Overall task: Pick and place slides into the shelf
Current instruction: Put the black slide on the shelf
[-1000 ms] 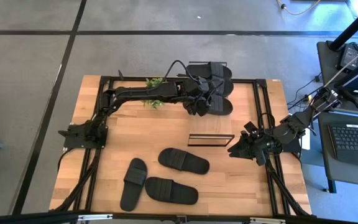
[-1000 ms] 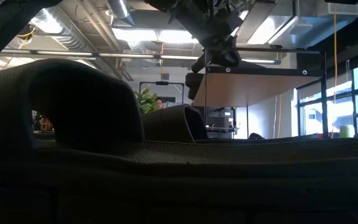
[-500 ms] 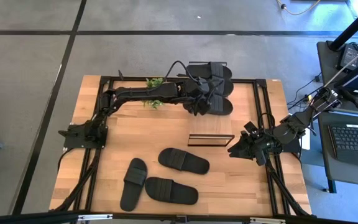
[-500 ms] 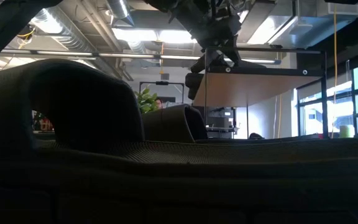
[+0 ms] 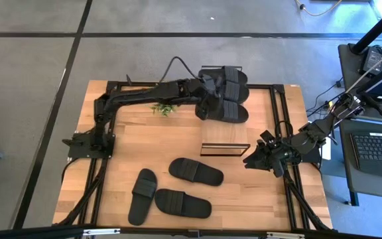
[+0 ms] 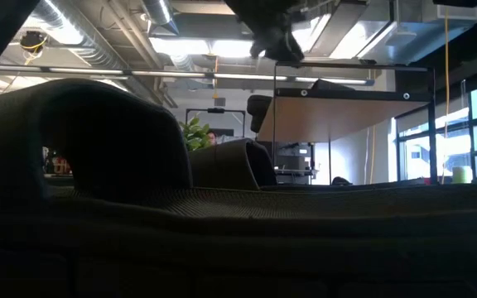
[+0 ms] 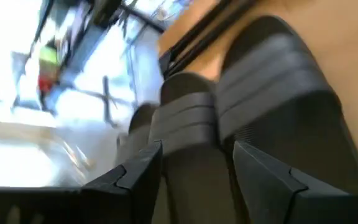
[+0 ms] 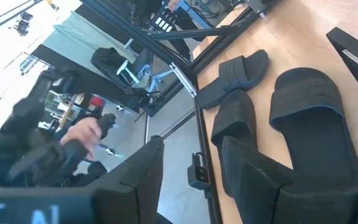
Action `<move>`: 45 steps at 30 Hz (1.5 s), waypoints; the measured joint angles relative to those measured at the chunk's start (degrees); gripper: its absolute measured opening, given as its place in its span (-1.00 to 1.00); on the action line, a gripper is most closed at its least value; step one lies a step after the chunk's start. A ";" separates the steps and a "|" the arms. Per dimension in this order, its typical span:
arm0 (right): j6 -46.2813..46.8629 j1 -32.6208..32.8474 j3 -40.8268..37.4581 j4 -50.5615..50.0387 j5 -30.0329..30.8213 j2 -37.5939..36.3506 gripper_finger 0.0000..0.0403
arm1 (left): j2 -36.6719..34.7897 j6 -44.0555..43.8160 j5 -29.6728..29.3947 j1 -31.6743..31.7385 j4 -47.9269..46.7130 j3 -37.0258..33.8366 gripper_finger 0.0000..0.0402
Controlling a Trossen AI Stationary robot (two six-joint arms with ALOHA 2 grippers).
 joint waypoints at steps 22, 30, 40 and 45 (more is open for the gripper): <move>-1.18 0.09 0.02 -1.91 -3.15 0.17 -0.17 | -0.10 -31.56 -0.70 0.51 -32.09 -0.04 -0.05; -1.20 0.11 0.02 -1.95 -3.59 0.20 -0.17 | -0.25 -33.47 -0.88 0.51 -29.38 -0.06 -0.05; -1.10 0.11 0.02 -1.95 -4.45 0.20 -0.17 | -0.25 -33.15 -0.90 0.51 -26.23 -0.06 -0.05; -1.03 0.11 0.02 -1.95 -4.53 0.20 -0.17 | -0.25 -32.61 -1.27 0.49 -27.02 -0.06 -0.05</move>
